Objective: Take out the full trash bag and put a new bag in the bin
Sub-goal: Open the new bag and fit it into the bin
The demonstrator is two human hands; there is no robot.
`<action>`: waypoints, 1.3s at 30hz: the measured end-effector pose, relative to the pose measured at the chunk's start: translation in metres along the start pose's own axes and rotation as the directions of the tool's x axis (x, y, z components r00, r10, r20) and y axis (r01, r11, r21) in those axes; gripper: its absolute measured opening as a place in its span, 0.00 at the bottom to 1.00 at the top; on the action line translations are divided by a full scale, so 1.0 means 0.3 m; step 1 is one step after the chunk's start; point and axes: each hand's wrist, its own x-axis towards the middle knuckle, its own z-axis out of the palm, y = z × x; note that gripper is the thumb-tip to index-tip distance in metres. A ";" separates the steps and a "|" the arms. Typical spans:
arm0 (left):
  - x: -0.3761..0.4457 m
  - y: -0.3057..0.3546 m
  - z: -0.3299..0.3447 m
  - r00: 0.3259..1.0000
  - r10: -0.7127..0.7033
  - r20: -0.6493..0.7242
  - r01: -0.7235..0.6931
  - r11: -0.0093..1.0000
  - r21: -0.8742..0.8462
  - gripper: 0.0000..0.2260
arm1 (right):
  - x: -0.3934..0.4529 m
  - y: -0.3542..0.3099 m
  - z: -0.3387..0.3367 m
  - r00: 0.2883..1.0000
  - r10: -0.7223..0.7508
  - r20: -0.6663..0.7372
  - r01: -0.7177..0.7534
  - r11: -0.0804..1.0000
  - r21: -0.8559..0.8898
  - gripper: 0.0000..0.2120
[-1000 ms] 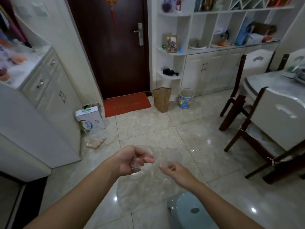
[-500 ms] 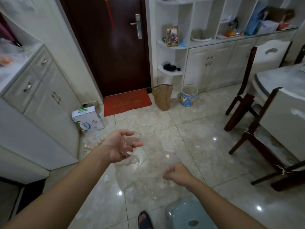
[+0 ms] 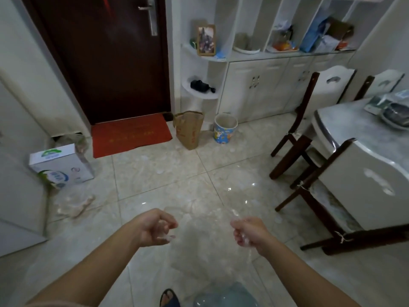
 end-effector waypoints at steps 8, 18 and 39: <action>0.128 0.083 -0.067 0.993 -0.088 -0.074 0.083 0.994 -0.072 0.02 | 0.139 -0.191 0.023 0.993 0.074 -0.088 -0.081 0.993 -0.086 0.19; 0.265 0.148 0.000 0.965 -0.200 -0.173 0.178 0.975 -0.130 0.14 | 0.410 -0.273 0.003 0.992 0.123 -0.013 -0.123 0.965 -0.231 0.15; 0.615 -0.004 0.342 0.900 -0.235 -0.366 0.070 0.909 -0.411 0.12 | 0.890 -0.197 -0.104 0.956 -0.131 0.263 0.293 0.396 -0.870 0.18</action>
